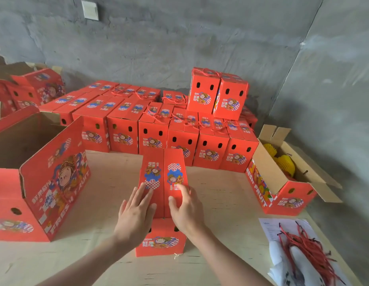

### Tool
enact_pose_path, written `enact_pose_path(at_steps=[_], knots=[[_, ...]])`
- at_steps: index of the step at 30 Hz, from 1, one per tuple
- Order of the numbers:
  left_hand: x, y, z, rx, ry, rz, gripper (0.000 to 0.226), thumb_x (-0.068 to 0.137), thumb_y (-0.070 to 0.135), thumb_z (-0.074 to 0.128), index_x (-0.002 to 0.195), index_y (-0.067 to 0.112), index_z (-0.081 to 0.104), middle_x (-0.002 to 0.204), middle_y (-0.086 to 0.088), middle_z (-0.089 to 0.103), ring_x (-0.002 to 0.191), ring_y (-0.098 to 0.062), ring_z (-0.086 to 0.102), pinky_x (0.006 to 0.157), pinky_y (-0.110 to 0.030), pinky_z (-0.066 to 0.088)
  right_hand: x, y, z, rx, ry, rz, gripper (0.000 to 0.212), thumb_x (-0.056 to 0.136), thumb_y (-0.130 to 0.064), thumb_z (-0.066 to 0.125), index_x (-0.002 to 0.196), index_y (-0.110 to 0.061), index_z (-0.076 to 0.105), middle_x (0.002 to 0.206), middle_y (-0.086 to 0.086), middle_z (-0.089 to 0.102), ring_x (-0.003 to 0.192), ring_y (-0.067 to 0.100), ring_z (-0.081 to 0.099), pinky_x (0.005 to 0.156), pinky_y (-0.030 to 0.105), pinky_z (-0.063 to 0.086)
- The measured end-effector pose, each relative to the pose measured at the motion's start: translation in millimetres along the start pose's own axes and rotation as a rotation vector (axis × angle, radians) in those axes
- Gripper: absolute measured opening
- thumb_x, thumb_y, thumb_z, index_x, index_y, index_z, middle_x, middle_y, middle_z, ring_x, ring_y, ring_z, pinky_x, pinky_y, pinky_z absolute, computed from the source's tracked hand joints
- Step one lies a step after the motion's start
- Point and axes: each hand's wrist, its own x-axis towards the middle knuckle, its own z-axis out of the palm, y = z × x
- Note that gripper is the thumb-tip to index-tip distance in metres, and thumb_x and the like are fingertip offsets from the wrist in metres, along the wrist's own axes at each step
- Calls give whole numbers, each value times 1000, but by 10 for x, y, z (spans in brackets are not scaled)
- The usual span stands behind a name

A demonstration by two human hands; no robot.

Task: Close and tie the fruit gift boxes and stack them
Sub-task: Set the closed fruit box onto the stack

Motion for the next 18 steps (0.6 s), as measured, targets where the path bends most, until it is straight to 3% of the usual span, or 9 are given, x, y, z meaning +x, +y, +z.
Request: enact_pose_path(at_steps=[5, 8, 10, 12, 13, 14, 16, 18], knots=[[217, 41, -81, 84, 48, 40, 49, 103, 33, 26, 150, 22, 23, 160, 3, 5, 148, -20, 0, 119, -38, 7, 159, -32, 66, -22, 32, 49, 43, 92, -34, 54, 134, -23, 50, 133, 2, 51, 119, 22, 52, 95, 29, 40], [254, 38, -109, -125, 97, 53, 52, 101, 29, 37, 149, 12, 25, 159, -4, 9, 147, -23, 9, 117, -41, 17, 186, -35, 100, 69, 90, 92, 52, 92, -33, 57, 140, -17, 42, 136, 3, 48, 123, 19, 49, 96, 24, 37], [235, 44, -76, -380, 204, -112, 67, 97, 34, 45, 150, 6, 16, 159, -11, 6, 145, -25, 12, 116, -43, 19, 151, 5, 111, 318, 172, 273, 52, 90, -33, 60, 134, -10, 45, 129, 5, 49, 121, 22, 48, 96, 27, 38], [242, 48, -62, -691, 172, -533, 76, 93, 41, 55, 149, 5, 19, 155, -14, 20, 140, -30, 27, 111, -43, 28, 115, 1, 105, 605, 209, 611, 34, 87, -44, 59, 102, -14, 56, 100, 0, 57, 101, 26, 54, 81, 32, 43], [248, 64, -68, -892, 71, -704, 71, 90, 45, 57, 144, 6, 32, 145, -17, 39, 128, -33, 44, 101, -42, 41, 115, -10, 90, 697, 153, 762, 31, 88, -48, 58, 90, -17, 54, 89, -3, 55, 94, 23, 54, 78, 31, 42], [266, 76, -98, -1111, -74, -800, 58, 90, 49, 56, 132, 9, 49, 125, -18, 60, 107, -34, 62, 82, -41, 53, 124, -11, 79, 756, 54, 848, 28, 88, -48, 59, 88, -21, 53, 87, -5, 54, 94, 21, 53, 83, 31, 41], [332, 51, -179, -1359, -272, -855, 35, 93, 46, 53, 105, 15, 63, 84, -15, 73, 66, -32, 71, 46, -37, 55, 155, 40, 58, 838, -138, 913, 24, 86, -44, 64, 94, -22, 58, 98, -4, 60, 100, 20, 55, 95, 36, 43], [441, -41, -218, -1386, -279, -839, 21, 91, 30, 57, 102, 13, 62, 81, -16, 73, 65, -33, 70, 56, -42, 56, 206, 94, -5, 933, -258, 906, 25, 83, -33, 67, 102, -17, 65, 104, 3, 68, 99, 23, 62, 88, 37, 49]])
